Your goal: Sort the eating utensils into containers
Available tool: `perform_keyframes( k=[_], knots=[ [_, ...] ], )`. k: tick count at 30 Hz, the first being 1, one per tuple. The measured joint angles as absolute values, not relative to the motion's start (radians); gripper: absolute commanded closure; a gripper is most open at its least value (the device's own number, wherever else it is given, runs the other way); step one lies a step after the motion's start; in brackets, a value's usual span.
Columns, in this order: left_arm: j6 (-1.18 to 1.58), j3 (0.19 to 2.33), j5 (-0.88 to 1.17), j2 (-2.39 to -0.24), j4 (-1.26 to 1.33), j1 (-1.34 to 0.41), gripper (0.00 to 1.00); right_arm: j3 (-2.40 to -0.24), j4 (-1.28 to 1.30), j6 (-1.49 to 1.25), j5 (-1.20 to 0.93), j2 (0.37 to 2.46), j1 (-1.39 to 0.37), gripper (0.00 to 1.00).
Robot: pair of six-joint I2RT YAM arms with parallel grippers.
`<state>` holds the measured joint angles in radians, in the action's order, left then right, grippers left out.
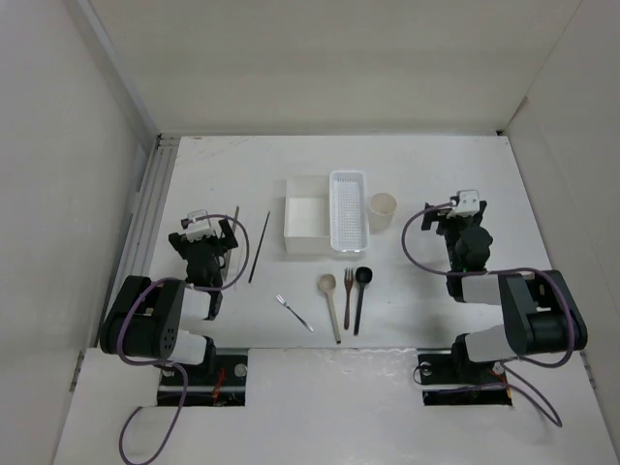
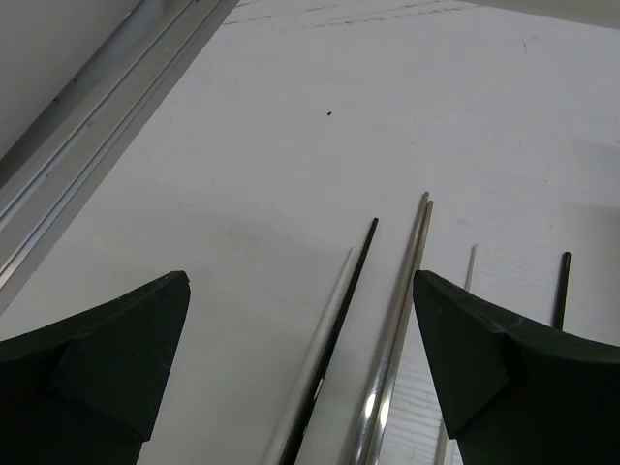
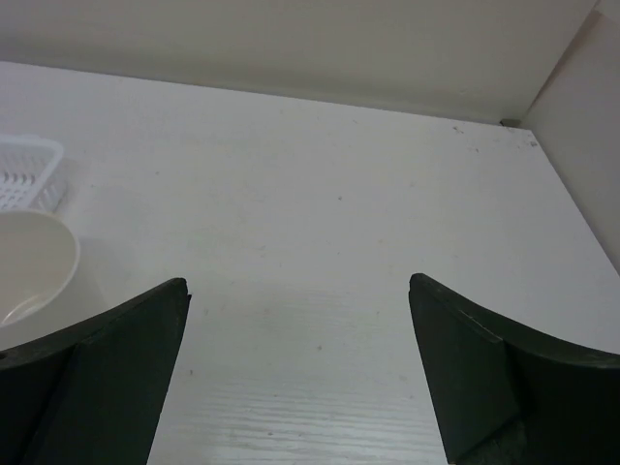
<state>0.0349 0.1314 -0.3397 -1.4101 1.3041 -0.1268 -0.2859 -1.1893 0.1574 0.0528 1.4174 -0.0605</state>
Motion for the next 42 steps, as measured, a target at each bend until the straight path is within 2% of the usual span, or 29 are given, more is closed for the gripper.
perform_keyframes(
  k=[4, 8, 10, 12, 14, 16, 18, 21, 24, 25, 27, 31, 33, 37, 39, 42],
  knots=[
    [0.035, 0.131, -0.337, -1.41, 1.304, -0.127, 0.0, -0.331, -1.037, 0.16, 0.052, 1.348, -0.06, 0.0],
    [0.0, 0.125, -0.247, -1.396, 1.301, -0.121, 0.0, -0.551, -0.788, 0.202, 0.036, 1.239, -0.071, 0.0],
    [-0.018, 0.113, -0.207, -1.329, 1.271, -0.121, 0.0, -0.688, -0.697, 0.262, 0.038, 1.195, -0.098, 0.0],
    [-0.097, 0.167, -0.131, -1.157, 1.055, -0.116, 0.0, -0.841, -0.604, 0.343, 0.065, 1.178, -0.139, 0.0],
    [-0.21, 0.348, -0.072, -1.034, 0.796, -0.116, 0.0, -1.023, -0.524, 0.46, 0.148, 1.19, -0.197, 0.0],
    [-0.277, 0.587, -0.087, -1.028, 0.634, -0.118, 0.0, -1.177, -0.495, 0.569, 0.295, 1.221, -0.263, 0.0],
    [-0.296, 0.823, -0.162, -1.073, 0.501, -0.11, 0.0, -1.298, -0.474, 0.606, 0.442, 1.269, -0.3, 0.0],
    [-0.322, 1.145, -0.162, -1.183, 0.242, -0.069, 0.0, -1.46, -0.402, 0.603, 0.637, 1.373, -0.323, 0.0],
    [-0.312, 1.294, -0.068, -1.275, 0.032, -0.026, 0.0, -1.509, -0.276, 0.577, 0.687, 1.447, -0.356, 0.08],
    [-0.308, 1.301, -0.028, -1.3, -0.034, -0.014, 0.12, -1.513, -0.222, 0.554, 0.688, 1.468, -0.377, 0.14],
    [-0.297, 1.293, 0.036, -1.356, -0.163, 0.001, 0.28, -1.528, -0.09, 0.488, 0.643, 1.51, -0.41, 0.18],
    [-0.305, 1.241, 0.109, -1.484, -0.343, 0.002, 0.36, -1.546, 0.113, 0.298, 0.431, 1.553, -0.419, 0.25],
    [-0.307, 1.229, 0.13, -1.556, -0.41, 0.001, 0.47, -1.546, 0.178, 0.223, 0.347, 1.554, -0.408, 0.27],
    [-0.313, 1.209, 0.139, -1.669, -0.463, 0.006, 0.61, -1.538, 0.22, 0.13, 0.25, 1.554, -0.409, 0.29],
    [-0.313, 1.19, 0.142, -1.694, -0.47, 0.009, 0.65, -1.525, 0.229, 0.106, 0.224, 1.552, -0.424, 0.29],
    [-0.311, 1.17, 0.147, -1.702, -0.468, 0.009, 0.65, -1.499, 0.24, 0.085, 0.202, 1.551, -0.443, 0.29]
  ],
)
